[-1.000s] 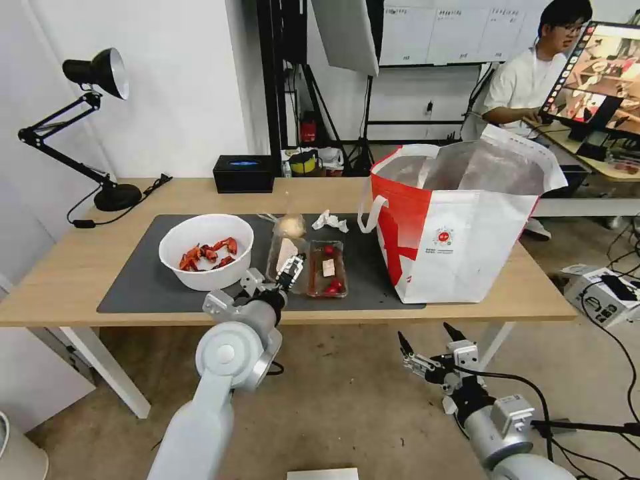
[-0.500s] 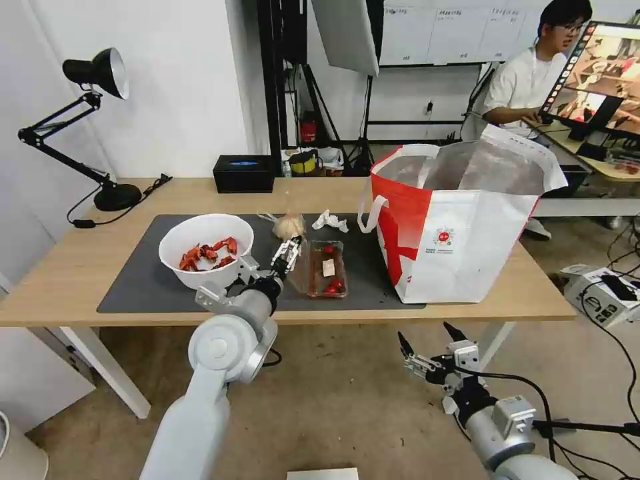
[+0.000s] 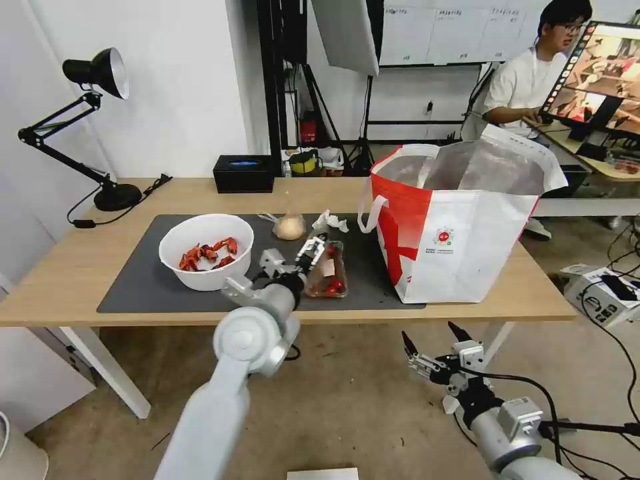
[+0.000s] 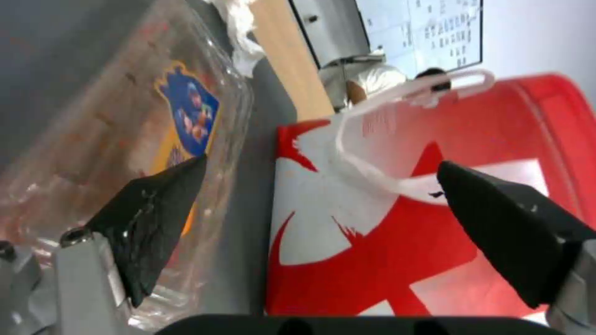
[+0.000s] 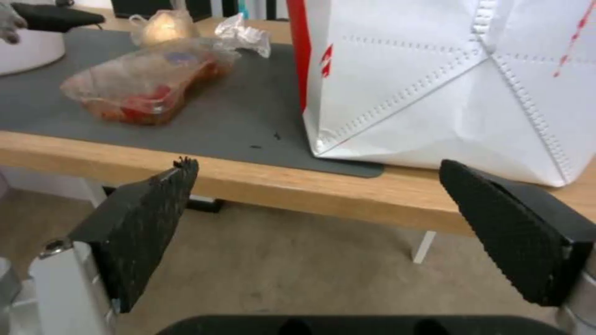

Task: Pick up the trash from the table and place it into the takeout bag.

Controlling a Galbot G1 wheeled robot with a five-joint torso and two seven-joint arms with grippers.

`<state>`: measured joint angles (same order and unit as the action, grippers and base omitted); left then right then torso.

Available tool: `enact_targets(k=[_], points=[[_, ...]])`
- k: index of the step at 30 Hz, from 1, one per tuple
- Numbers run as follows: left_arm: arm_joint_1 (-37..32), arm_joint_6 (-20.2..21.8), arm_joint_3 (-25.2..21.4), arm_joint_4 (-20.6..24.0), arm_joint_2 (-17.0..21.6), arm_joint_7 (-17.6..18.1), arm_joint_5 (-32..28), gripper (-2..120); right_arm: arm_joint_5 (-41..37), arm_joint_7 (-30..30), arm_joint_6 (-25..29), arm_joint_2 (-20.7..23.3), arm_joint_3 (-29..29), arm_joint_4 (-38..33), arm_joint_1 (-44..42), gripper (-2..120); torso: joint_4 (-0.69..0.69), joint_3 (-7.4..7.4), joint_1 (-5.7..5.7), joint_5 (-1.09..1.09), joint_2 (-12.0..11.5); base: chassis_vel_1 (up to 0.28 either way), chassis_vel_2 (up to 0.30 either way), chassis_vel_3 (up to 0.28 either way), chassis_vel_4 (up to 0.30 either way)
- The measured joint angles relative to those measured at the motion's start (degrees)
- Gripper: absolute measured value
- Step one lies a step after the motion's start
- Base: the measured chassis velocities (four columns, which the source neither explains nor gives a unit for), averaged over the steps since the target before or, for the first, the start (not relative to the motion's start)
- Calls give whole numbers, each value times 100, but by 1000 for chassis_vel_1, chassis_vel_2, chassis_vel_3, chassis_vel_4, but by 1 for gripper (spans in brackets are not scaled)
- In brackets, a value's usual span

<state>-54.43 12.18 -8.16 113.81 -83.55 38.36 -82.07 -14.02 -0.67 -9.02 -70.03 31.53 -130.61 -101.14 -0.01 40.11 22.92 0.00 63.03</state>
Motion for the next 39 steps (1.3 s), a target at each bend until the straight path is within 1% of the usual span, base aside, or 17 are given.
enact_targets(k=[5,8,9,11,12,15,16,18,19,21,27,28,30,34,36,38,39], points=[[72,189,109,-29,90,-135,346,100,-9,0,31,-14,53,-56,-49,100,0,0,0,0,0,0,0,0,0],[115,343,310,-33,511,-1129,1122,100,-77,-2,45,-19,83,-117,-75,100,1,0,0,-1,0,0,0,0,0],[115,343,310,-33,511,-1129,1122,100,-77,-2,45,-19,83,-117,-75,100,1,0,0,-1,0,0,0,0,0],[209,346,505,-117,835,-1644,1702,97,-209,-7,46,-11,84,-150,-76,100,1,0,0,-1,0,0,0,0,0],[209,346,505,-117,835,-1644,1702,97,-209,-7,46,-11,84,-150,-76,100,1,0,0,-1,0,0,0,0,0],[372,142,852,-473,1368,-2611,3137,83,-839,-88,42,38,96,-243,-9,100,1,0,0,-2,0,0,0,0,0],[372,142,852,-473,1368,-2611,3137,83,-839,-88,42,38,96,-243,-9,100,1,0,0,-2,0,0,0,0,0],[441,-26,985,-702,1660,-3210,3916,73,-1217,-132,27,103,118,-282,61,100,0,0,0,-2,0,0,0,0,0],[441,-26,985,-702,1660,-3210,3916,73,-1217,-132,27,103,118,-282,61,100,0,0,0,-2,0,0,0,0,0],[533,-204,1087,-923,1921,-3682,4517,61,-1498,-157,3,195,118,-283,158,100,1,0,0,-2,0,0,0,0,0],[763,-304,1225,-1185,2198,-4151,4900,41,-2227,-268,-111,301,9,-201,382,100,-1,0,0,-1,0,0,0,0,0],[763,-304,1225,-1185,2198,-4151,4900,41,-2227,-268,-111,301,9,-201,382,100,-1,0,0,-1,0,0,0,0,0],[832,-301,1305,-1250,2326,-4309,4921,28,-2914,-348,-240,377,-64,-127,583,100,1,0,0,0,0,0,0,0,0],[846,-296,1316,-1300,2385,-4402,4980,18,-3594,-449,-338,464,-131,-72,815,100,0,0,0,0,0,0,0,0,0],[818,-289,1309,-1314,2425,-4430,4997,8,-4215,-575,-477,568,-174,-19,1100,100,0,0,1,0,0,0,0,0,0],[807,-287,1307,-1314,2430,-4430,4997,8,-4265,-591,-491,578,-178,-14,1126,100,0,0,0,0,0,0,0,0,0],[740,-280,1277,-1305,2455,-4431,4997,0,-4689,-737,-600,672,-213,17,1346,100,1,1,1,-1,-1,0,0,0,0]])
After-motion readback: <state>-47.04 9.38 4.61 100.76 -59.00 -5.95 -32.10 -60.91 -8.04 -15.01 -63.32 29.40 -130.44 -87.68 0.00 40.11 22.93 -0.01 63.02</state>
